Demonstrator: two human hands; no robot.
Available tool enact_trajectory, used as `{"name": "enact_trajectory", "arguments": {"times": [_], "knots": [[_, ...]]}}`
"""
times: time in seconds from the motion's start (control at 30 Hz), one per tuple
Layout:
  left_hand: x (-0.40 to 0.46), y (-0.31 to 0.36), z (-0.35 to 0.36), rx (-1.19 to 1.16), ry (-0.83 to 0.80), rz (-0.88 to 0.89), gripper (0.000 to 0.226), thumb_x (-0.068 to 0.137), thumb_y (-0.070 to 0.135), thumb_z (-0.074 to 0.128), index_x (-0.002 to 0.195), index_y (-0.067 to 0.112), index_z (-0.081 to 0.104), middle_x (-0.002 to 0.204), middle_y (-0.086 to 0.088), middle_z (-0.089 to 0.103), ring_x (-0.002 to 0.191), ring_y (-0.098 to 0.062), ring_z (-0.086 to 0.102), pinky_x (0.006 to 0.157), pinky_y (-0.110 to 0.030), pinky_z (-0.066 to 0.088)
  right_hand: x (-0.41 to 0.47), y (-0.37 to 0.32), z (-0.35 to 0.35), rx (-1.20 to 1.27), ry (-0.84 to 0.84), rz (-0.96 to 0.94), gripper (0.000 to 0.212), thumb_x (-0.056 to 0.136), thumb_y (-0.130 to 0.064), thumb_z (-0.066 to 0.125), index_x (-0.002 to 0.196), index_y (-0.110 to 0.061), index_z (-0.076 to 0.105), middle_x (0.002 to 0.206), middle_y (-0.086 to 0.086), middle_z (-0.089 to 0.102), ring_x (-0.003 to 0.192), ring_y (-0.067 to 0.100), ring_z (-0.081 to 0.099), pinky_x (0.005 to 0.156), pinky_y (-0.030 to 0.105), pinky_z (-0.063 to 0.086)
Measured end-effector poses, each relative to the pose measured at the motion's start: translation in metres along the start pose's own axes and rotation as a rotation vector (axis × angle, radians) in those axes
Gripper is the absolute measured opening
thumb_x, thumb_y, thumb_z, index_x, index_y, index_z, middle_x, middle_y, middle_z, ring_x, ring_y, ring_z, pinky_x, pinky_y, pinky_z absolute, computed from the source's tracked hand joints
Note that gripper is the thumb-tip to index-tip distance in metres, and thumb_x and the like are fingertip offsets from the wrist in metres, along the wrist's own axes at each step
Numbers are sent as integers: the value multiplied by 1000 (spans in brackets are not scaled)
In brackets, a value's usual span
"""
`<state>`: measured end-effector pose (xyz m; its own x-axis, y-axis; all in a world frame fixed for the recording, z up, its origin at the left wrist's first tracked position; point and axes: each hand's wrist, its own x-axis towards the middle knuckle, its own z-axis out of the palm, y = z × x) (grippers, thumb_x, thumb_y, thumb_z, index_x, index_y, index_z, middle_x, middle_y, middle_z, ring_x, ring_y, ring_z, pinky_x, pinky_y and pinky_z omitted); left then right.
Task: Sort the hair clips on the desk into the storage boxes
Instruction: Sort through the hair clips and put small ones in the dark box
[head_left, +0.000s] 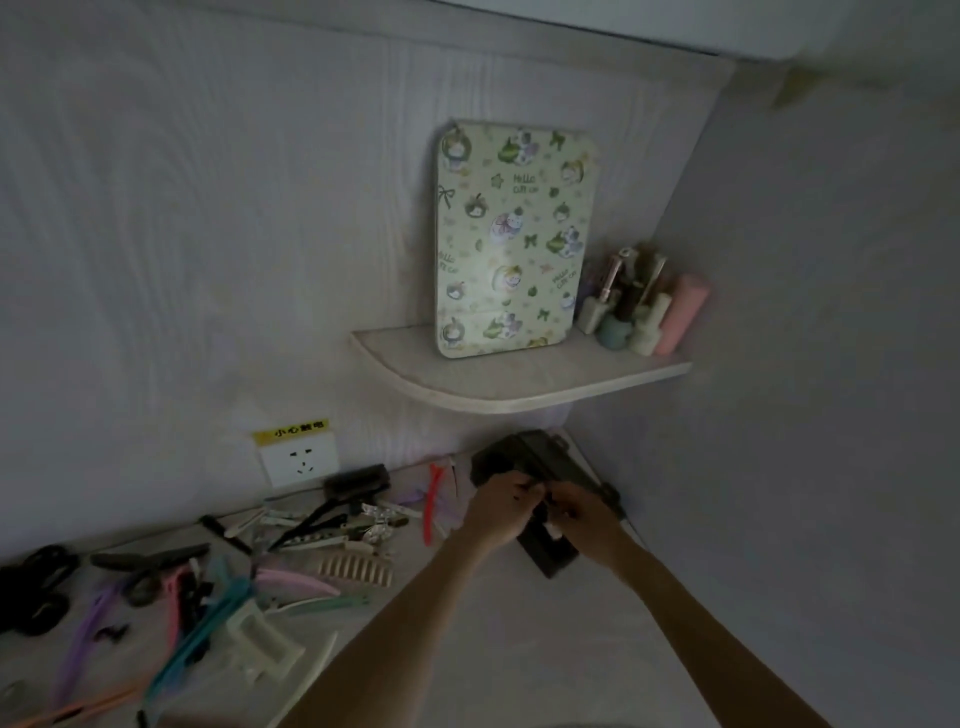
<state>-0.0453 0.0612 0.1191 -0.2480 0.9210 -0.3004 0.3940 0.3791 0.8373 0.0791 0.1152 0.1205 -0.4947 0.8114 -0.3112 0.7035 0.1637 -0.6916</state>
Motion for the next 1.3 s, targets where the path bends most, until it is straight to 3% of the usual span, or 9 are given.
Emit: {"name": "enact_trajectory", "arguments": {"times": [0.2, 0.37, 0.47, 0.6, 0.67, 0.8, 0.9, 1.0, 1.3], "knots": [[4, -21, -18, -199, -32, -92, 56, 87, 4, 58, 139, 4, 37, 138, -17, 49, 122, -26, 52, 87, -22, 50, 8, 12, -8, 57, 64, 49, 42, 92, 7, 36, 130, -5, 46, 129, 11, 51, 110, 15, 53, 89, 20, 41], [-27, -60, -57, -171, 41, 15, 33, 84, -11, 53, 117, -10, 57, 125, -19, 58, 64, 25, 54, 66, 3, 40, 13, -12, 3, -34, 71, -89, 35, 90, 8, 41, 119, -6, 56, 115, 4, 55, 101, 16, 54, 81, 16, 44], [-59, -96, -83, -68, 123, -15, 27, 86, -4, 53, 110, -2, 65, 116, -13, 66, 83, 9, 60, 73, -3, 44, 26, -49, 36, -92, -11, -219, 28, 89, 5, 45, 107, -4, 64, 110, 4, 63, 105, 21, 58, 94, 23, 45], [-117, -148, -115, -20, 319, -129, 21, 90, 16, 50, 104, 17, 66, 107, -1, 70, 93, -16, 68, 82, -31, 54, 26, -113, 104, 35, -234, -259, 23, 86, 4, 53, 79, -15, 64, 76, -7, 67, 80, 26, 69, 56, 22, 47], [-148, -170, -132, 69, 506, -188, 31, 87, 33, 40, 102, 24, 65, 104, 6, 69, 95, -13, 66, 77, -23, 48, 18, -143, 145, 13, -326, -377, 18, 84, -2, 55, 82, -16, 67, 83, 2, 68, 74, 4, 65, 66, 24, 48], [-214, -227, -156, 130, 878, -376, 27, 91, 23, 44, 113, 23, 60, 113, 6, 63, 106, -14, 60, 86, -25, 48, -6, -190, 234, -233, -506, -595, 28, 93, -11, 44, 110, -6, 65, 113, 12, 66, 104, 19, 60, 91, 25, 43], [-255, -266, -158, 264, 896, -489, 39, 90, 14, 44, 127, 21, 53, 130, 1, 54, 122, -19, 50, 98, -32, 46, -26, -201, 293, -339, -607, -721, 50, 84, -26, 31, 121, -6, 57, 129, 13, 57, 121, 24, 52, 105, 28, 35], [-281, -297, -150, 336, 893, -362, 39, 85, 9, 46, 121, 16, 59, 129, -3, 58, 117, -25, 56, 95, -35, 51, -36, -206, 333, -492, -613, -815, 44, 87, -6, 39, 131, -5, 45, 137, 12, 45, 130, 24, 40, 107, 26, 26], [-308, -314, -193, -828, 697, -257, 52, 74, -9, 65, 118, 13, 48, 108, -1, 60, 100, -22, 60, 70, -17, 54, -30, -209, 358, -538, -525, -870, 15, 88, -15, 52, 93, -11, 65, 98, 10, 64, 95, 23, 58, 73, 28, 40]]}}
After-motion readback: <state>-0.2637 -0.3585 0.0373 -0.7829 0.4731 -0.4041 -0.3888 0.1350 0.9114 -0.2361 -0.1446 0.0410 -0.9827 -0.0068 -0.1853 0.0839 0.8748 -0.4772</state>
